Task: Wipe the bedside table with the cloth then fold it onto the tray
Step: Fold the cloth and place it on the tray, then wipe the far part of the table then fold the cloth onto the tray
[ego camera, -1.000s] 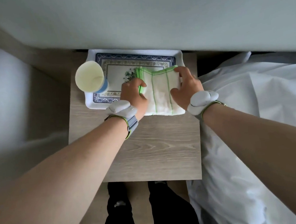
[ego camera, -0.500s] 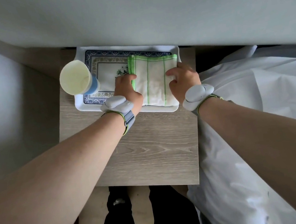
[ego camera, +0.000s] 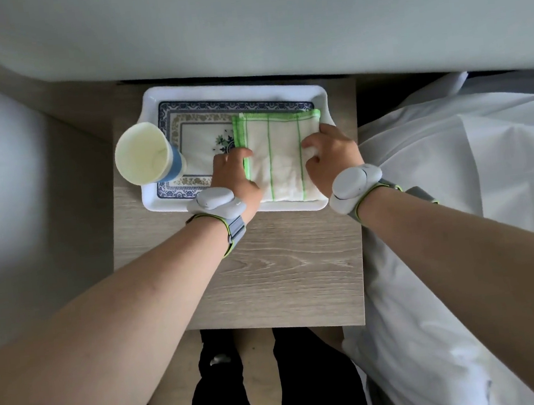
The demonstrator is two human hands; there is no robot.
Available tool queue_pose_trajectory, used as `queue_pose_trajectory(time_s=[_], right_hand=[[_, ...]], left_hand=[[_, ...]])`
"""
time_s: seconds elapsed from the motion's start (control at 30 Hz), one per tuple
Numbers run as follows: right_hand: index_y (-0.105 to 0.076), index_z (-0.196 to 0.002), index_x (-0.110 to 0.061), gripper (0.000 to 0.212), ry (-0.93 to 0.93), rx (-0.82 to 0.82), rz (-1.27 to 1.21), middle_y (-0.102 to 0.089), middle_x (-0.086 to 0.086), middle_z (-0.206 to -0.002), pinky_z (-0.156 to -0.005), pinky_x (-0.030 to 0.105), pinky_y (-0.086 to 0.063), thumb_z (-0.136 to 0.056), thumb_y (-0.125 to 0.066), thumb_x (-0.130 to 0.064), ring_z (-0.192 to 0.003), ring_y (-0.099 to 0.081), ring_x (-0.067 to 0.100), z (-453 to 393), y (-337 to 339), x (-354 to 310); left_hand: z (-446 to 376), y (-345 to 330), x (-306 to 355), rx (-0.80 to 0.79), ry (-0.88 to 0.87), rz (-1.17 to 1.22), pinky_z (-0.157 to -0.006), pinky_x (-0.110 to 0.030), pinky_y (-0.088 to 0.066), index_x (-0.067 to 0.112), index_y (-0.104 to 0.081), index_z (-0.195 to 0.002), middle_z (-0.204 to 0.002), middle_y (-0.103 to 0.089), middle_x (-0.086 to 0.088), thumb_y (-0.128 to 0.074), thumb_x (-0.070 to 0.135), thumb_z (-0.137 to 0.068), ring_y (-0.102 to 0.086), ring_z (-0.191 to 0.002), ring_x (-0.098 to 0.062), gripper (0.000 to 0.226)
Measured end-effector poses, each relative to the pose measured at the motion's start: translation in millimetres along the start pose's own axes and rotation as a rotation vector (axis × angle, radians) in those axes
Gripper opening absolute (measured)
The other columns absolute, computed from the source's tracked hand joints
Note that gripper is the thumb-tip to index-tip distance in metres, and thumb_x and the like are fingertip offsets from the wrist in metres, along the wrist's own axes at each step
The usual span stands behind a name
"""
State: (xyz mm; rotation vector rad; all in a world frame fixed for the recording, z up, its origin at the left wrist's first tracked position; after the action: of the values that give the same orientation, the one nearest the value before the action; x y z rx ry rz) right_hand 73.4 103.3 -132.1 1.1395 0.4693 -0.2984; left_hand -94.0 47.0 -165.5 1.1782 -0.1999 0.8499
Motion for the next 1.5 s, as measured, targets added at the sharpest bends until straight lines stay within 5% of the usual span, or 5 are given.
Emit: queue_pose_trajectory(time_s=[0.23, 0.83, 1.13, 1.5], right_hand=[[-0.063, -0.111, -0.006, 0.035, -0.042, -0.002, -0.011, -0.049, 0.008, -0.134, -0.084, 0.031, -0.044, -0.081, -0.047, 0.002, -0.109, -0.054, 0.033, 34, -15, 0], [-0.064, -0.107, -0.008, 0.032, -0.083, -0.028, -0.037, -0.048, 0.006, -0.133, -0.072, 0.021, -0.038, -0.079, -0.051, -0.002, -0.1, -0.057, 0.03, 131, -71, -17], [-0.063, -0.108, -0.007, 0.031, -0.098, -0.039, -0.056, -0.048, 0.007, -0.133, -0.078, 0.029, -0.047, -0.079, -0.051, -0.001, -0.102, -0.057, 0.032, 154, -80, -18], [-0.063, -0.105, -0.002, 0.032, -0.036, 0.057, -0.096, -0.051, 0.009, -0.131, -0.079, 0.024, -0.038, -0.076, -0.052, 0.004, -0.102, -0.056, 0.035, 134, -51, -29]], left_hand=[[29, -11, -21, -0.037, -0.01, 0.014, -0.07, -0.024, -0.035, 0.026, -0.045, -0.117, -0.119, -0.041, -0.011, -0.053, 0.001, -0.076, -0.038, -0.06, -0.006, 0.049], [122, -9, -95, -0.115, 0.008, -0.011, -0.061, -0.025, -0.031, 0.029, -0.041, -0.114, -0.115, -0.041, -0.009, -0.054, 0.004, -0.076, -0.036, -0.06, 0.001, 0.047], [143, -16, -107, -0.174, 0.013, -0.007, -0.049, -0.017, -0.026, 0.03, -0.039, -0.112, -0.115, -0.04, -0.008, -0.053, 0.005, -0.077, -0.039, -0.06, -0.001, 0.046], [131, 3, -74, -0.133, 0.019, 0.011, -0.068, -0.028, -0.033, 0.021, -0.039, -0.108, -0.113, -0.04, -0.003, -0.05, 0.001, -0.074, -0.04, -0.078, -0.017, 0.041]])
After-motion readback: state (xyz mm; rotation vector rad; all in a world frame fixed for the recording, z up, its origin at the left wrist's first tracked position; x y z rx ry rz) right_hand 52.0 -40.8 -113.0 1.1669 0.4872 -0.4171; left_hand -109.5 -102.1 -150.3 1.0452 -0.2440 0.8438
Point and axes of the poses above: each hand's wrist, its own z-axis away from the middle knuckle, its own y-axis out of the back of the hand, x = y × z, the point moved 7 cm from there along -z, towards the middle knuckle
